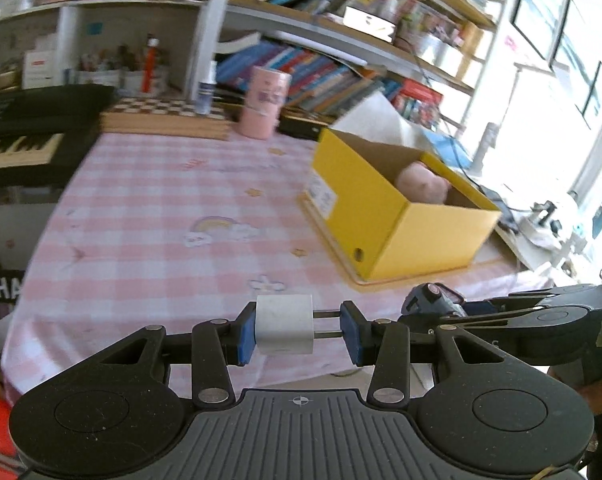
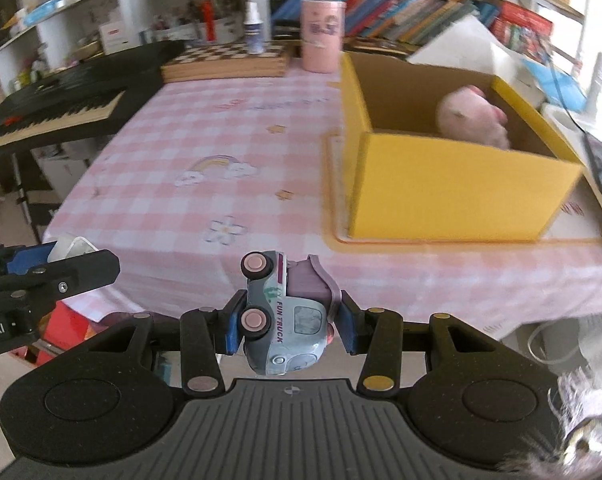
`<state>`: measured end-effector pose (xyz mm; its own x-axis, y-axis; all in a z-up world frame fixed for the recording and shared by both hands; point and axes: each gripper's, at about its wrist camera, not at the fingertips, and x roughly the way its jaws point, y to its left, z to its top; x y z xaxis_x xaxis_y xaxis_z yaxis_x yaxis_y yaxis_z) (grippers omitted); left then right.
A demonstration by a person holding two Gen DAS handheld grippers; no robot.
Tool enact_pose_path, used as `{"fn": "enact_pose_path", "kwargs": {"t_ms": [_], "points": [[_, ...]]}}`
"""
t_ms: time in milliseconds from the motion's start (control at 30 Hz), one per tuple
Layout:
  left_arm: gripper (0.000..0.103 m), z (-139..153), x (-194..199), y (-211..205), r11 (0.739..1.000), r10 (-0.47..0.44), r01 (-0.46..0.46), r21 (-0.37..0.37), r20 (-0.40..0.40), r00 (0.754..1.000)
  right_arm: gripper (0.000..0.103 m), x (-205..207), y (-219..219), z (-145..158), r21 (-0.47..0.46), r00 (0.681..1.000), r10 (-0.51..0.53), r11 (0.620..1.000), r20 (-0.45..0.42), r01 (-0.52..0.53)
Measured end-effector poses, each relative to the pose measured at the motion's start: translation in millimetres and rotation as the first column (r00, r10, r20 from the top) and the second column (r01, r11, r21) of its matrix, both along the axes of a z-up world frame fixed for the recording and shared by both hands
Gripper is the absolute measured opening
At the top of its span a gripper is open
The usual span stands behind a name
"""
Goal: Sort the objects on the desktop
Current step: 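Carry the white plug and grey toy car with both tools over the yellow box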
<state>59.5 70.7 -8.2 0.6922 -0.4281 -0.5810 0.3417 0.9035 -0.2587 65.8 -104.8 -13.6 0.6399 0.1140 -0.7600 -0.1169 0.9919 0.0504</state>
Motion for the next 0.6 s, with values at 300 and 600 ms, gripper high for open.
{"fn": "enact_pose_path", "kwargs": {"t_ms": [300, 600], "points": [[0.042, 2.5, 16.5, -47.2, 0.995, -0.098, 0.098, 0.020, 0.006, 0.995, 0.043, -1.4, -46.0, -3.1, 0.038, 0.995, -0.097, 0.995, -0.029, 0.098], [0.042, 17.9, 38.0, -91.8, 0.993, -0.117, 0.115, 0.031, 0.064, 0.991, 0.043, 22.4, -93.4, 10.7, 0.059, 0.991, -0.136, 0.989, 0.007, 0.135]]}}
